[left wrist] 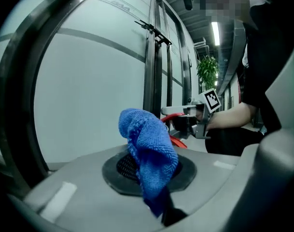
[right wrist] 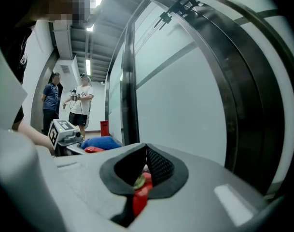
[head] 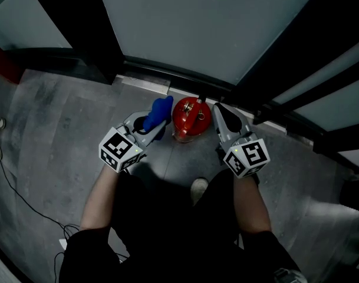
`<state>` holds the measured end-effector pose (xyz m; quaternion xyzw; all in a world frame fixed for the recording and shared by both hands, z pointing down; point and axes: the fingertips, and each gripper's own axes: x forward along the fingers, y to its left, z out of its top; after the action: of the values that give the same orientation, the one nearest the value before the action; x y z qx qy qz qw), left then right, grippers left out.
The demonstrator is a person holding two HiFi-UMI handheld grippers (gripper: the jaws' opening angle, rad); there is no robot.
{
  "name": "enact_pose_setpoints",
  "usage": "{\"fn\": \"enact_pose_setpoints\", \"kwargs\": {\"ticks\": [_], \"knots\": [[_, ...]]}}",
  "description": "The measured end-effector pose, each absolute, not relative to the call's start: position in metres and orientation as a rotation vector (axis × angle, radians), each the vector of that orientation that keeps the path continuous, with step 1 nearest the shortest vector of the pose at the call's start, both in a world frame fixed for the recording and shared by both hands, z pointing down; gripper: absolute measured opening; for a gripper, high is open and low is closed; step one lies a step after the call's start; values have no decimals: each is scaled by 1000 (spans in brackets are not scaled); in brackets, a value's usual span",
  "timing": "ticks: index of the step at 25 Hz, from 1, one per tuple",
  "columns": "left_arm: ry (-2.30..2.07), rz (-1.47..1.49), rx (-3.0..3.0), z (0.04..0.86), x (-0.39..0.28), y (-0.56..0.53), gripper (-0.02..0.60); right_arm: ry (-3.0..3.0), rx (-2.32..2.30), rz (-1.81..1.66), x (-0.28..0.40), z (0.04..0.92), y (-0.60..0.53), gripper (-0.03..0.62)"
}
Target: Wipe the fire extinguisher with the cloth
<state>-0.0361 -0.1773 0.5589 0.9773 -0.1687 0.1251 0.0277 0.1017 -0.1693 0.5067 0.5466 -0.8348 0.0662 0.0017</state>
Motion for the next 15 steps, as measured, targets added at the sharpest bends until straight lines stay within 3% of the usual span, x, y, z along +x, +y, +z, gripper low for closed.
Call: {"fn": "enact_pose_setpoints", "kwargs": {"ticks": [4,10,15], "knots": [[-518,538,3108,562,-24,-204,46,-2624,1758,241,103,502,-164,3],[-278,1087,3210,626,-14,-207,46,-2513,1773,402,118,513,-162,3],[-202,1104,3184,650,-8,-212,46,-2503,1680,432,125,509,-170,3]]}}
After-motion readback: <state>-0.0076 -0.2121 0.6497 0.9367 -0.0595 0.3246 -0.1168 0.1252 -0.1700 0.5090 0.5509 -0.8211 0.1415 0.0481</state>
